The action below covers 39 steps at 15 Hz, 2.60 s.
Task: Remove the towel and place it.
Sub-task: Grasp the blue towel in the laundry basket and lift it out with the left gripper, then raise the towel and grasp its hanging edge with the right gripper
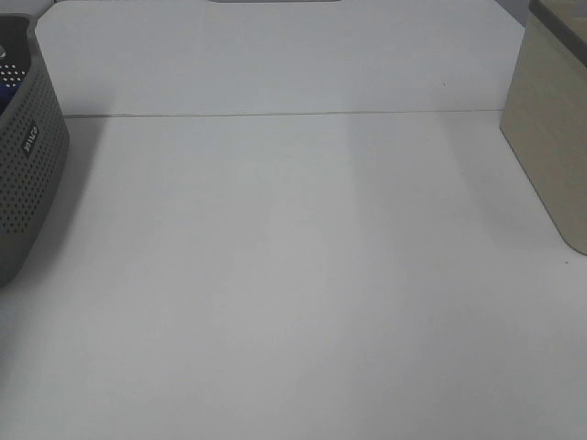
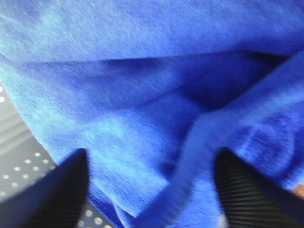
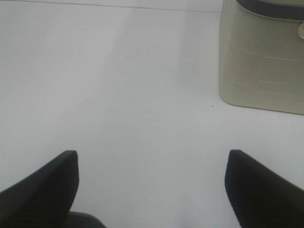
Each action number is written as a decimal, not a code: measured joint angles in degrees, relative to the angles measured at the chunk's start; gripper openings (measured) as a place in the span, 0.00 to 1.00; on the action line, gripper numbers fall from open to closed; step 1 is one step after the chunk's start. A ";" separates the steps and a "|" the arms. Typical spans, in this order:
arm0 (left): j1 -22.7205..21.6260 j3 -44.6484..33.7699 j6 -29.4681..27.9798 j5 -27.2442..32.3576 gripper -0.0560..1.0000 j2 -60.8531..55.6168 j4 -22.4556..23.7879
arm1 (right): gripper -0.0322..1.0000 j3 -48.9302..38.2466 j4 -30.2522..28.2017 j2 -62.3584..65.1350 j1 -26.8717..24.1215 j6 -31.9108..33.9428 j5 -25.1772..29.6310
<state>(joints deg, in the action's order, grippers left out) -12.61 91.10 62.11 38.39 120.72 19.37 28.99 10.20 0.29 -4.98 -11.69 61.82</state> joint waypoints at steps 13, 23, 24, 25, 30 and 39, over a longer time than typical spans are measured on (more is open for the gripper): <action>0.63 0.29 -4.58 6.53 0.05 -3.44 -3.55 | 0.82 0.00 0.00 0.00 0.00 0.00 0.00; 4.41 0.29 -4.64 0.69 0.05 -31.11 -9.00 | 0.82 0.00 0.00 0.00 0.00 0.00 0.00; 7.28 0.29 -4.64 0.29 0.05 -35.07 -9.00 | 0.82 0.00 0.00 0.00 0.00 0.00 0.00; 8.59 0.29 -4.64 -0.69 0.05 -36.67 -8.71 | 0.82 0.00 0.00 0.00 0.00 0.00 0.00; 17.59 0.29 -4.18 -7.91 0.05 -42.46 -6.53 | 0.82 0.00 0.00 0.00 0.00 0.00 0.00; 41.42 0.29 1.15 -11.46 0.05 -44.81 -5.73 | 0.77 0.40 45.61 -26.76 0.00 -41.14 -12.09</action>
<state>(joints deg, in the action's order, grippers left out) 28.82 91.39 63.25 26.93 75.92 13.64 29.39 55.81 -26.47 -4.98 -52.83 49.73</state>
